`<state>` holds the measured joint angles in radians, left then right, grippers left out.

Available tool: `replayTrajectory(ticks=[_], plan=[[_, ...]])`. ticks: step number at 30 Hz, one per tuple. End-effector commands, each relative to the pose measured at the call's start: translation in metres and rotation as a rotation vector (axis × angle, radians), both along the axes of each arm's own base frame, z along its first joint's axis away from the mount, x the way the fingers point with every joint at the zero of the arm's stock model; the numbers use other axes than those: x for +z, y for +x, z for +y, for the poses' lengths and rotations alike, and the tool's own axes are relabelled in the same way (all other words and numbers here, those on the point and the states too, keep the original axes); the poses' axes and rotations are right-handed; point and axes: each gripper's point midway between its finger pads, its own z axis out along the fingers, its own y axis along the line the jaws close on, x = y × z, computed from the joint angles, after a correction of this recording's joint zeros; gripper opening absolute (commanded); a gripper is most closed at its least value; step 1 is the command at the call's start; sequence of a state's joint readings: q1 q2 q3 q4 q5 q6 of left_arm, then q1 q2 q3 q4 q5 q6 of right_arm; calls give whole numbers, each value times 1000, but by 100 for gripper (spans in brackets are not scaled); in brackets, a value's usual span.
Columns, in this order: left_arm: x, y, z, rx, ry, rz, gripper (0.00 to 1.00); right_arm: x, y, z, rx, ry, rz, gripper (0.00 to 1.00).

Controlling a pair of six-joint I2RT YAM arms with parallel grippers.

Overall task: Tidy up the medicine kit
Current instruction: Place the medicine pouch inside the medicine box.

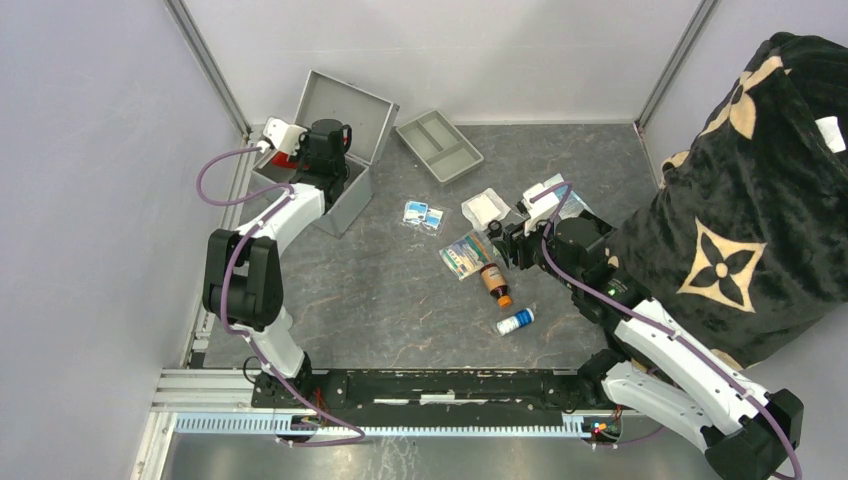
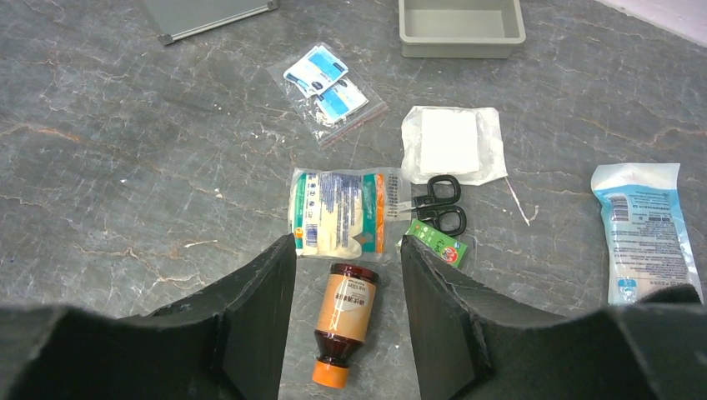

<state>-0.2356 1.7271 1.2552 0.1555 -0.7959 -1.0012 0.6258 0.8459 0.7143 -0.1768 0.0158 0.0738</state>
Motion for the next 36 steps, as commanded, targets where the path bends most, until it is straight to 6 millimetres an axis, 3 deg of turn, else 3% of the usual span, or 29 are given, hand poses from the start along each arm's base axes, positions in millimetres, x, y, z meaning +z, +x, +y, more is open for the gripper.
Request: replayTrajectory(ticks=[1, 7, 22, 31, 36], plan=[[31, -4, 26, 164, -6, -102, 2, 3, 4, -1, -15, 8, -16, 56], [32, -15, 36, 216, 1, -131, 2, 1, 4, 4, 9, -3, -4, 56], [32, -10, 54, 254, -12, -207, 3, -5, -1, 6, 39, -8, 16, 57], [-24, -14, 32, 129, -113, -151, 21, -8, -5, 8, 54, -6, 26, 57], [-32, -20, 26, 105, -141, -123, 36, -9, -5, 6, 48, -5, 25, 57]])
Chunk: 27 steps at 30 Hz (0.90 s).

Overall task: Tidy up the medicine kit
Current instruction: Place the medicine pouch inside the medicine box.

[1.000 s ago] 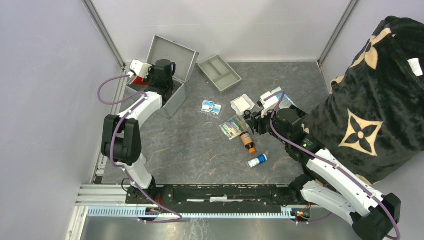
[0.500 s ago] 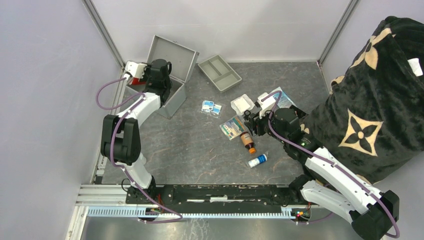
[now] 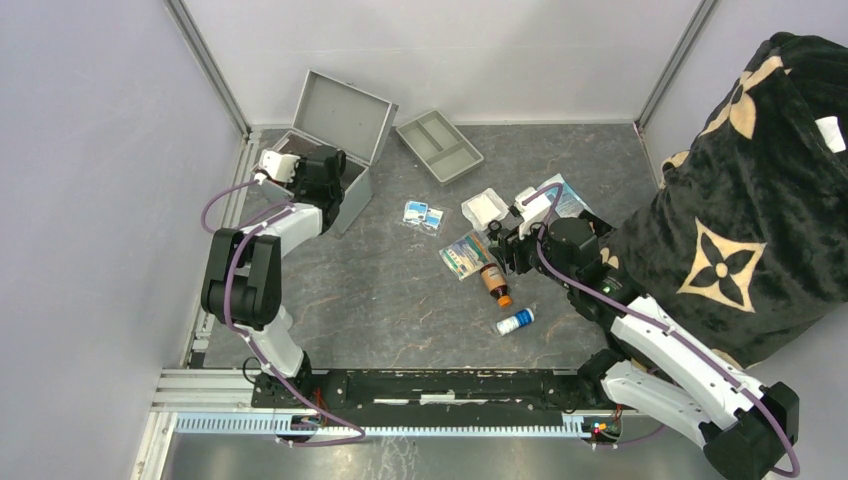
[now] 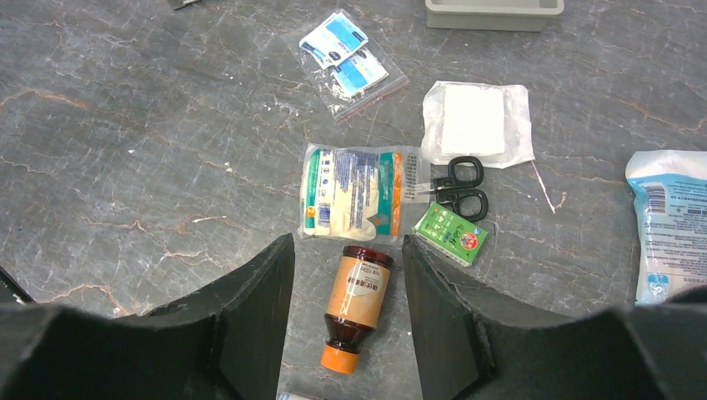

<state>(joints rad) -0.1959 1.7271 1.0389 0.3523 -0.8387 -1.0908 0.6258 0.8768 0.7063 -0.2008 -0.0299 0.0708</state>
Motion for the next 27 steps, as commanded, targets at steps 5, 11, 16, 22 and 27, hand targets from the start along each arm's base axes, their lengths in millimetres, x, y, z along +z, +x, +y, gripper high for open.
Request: replayTrajectory(ticks=[5, 11, 16, 22, 27], plan=[[20, -8, -7, 3, -136, -67, 55, 7, 0, 1, 9, 25, -29, 57], [21, -5, -28, -96, -214, -56, 77, 6, -1, 4, 21, 33, -23, 57], [30, -6, -48, -193, -263, -49, 86, 5, -1, 3, 16, 31, -21, 57], [50, -25, -51, -227, -267, -32, 94, 4, 0, 4, 11, 37, -17, 58], [66, -44, -44, -224, -231, -15, 99, 3, 1, 8, 20, 47, -5, 58]])
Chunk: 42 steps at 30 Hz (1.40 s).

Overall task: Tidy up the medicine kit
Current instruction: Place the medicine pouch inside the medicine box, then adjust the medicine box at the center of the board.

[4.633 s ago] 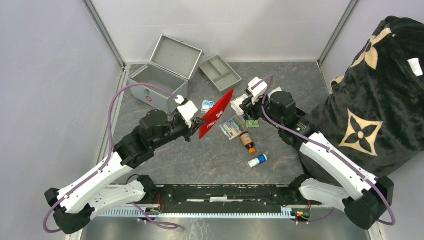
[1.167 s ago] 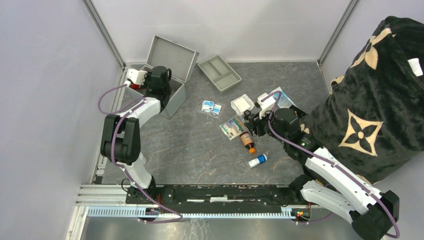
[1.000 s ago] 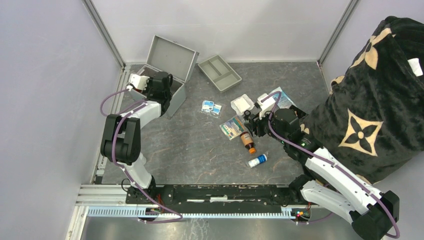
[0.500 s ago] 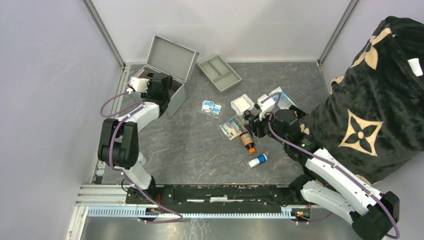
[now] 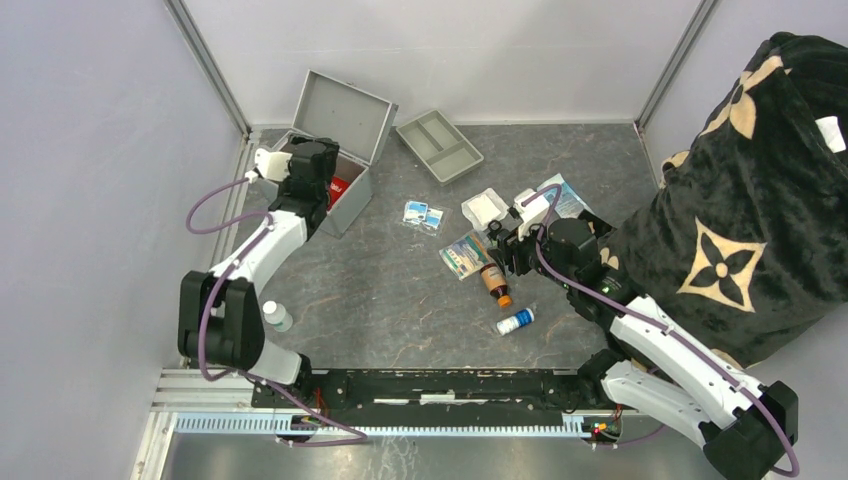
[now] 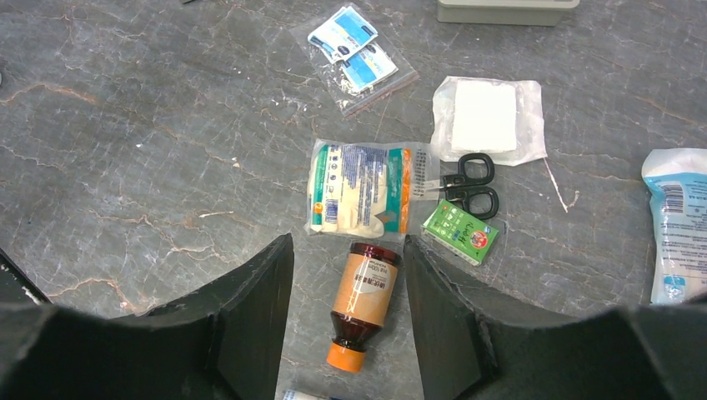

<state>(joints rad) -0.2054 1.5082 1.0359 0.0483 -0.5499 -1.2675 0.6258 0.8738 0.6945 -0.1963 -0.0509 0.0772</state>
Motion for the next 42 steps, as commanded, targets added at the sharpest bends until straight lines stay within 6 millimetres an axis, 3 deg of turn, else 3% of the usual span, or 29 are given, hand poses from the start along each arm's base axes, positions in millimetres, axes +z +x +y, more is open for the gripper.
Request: replayTrajectory(ticks=[1, 6, 11, 15, 19, 26, 32, 35, 42], plan=[[36, -15, 4, 2, 7, -35, 99, 6, 4, 7, 6, 42, -14, 58], [49, -14, -4, -105, 126, -16, 99, 7, 5, 8, 9, 42, -13, 58], [49, 6, -35, -410, 381, 62, 98, 9, 5, 6, -1, 40, -20, 58], [29, 21, -67, -748, 594, 153, 93, 7, 5, 4, -3, 30, -17, 58], [-6, 14, -79, -996, 716, 296, 85, 7, 4, 3, 4, 17, -19, 58], [-39, -18, -71, -1116, 780, 412, 84, 6, 6, 2, 1, -1, -21, 58], [-70, -29, -60, -1200, 829, 552, 84, 6, 5, 5, 12, 6, -20, 58], [-81, -30, -54, -1212, 846, 609, 78, 6, 5, 4, 10, 7, -20, 58], [-85, -27, -52, -1187, 833, 635, 61, 5, 4, 4, 9, 11, -20, 59]])
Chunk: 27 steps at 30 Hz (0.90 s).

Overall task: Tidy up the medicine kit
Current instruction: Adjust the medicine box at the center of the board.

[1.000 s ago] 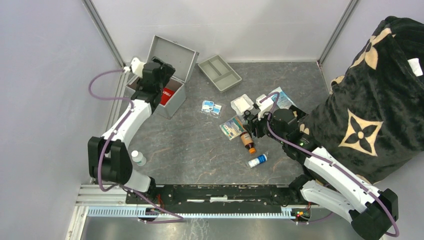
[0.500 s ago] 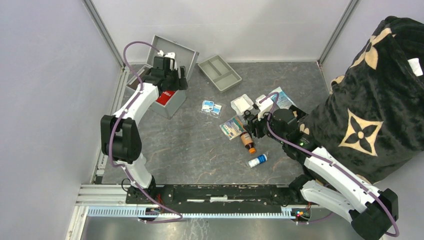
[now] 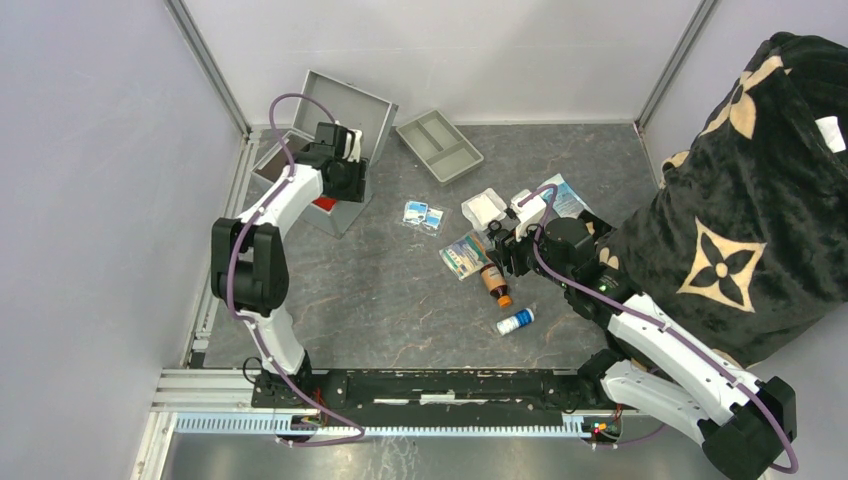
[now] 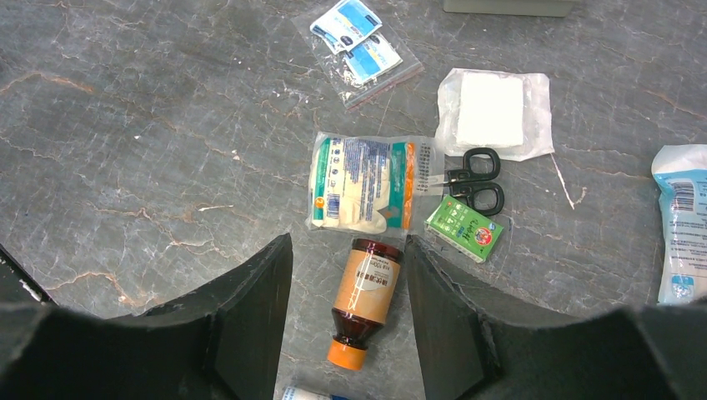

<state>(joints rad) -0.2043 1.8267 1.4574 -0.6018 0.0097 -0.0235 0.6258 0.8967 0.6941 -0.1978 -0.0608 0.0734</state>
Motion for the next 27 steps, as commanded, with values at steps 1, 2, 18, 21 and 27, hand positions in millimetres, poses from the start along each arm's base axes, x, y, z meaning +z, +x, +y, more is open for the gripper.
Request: replayTrajectory(ticks=[1, 2, 18, 21, 27], plan=[[14, 8, 2, -25, 21, -29, 57, 12, 3, 1, -1, 25, -38, 59], [14, 9, 4, -14, 29, -29, 55, 12, 3, 1, -2, 26, -39, 58], [16, 10, 3, 126, -28, -23, 14, 10, 2, 3, -1, 42, -26, 59], [15, 6, 2, 198, -61, -14, 7, 10, 2, 3, -2, 45, -26, 59], [6, -8, -6, 328, -123, 46, 2, 10, 2, 4, -4, 53, -23, 59]])
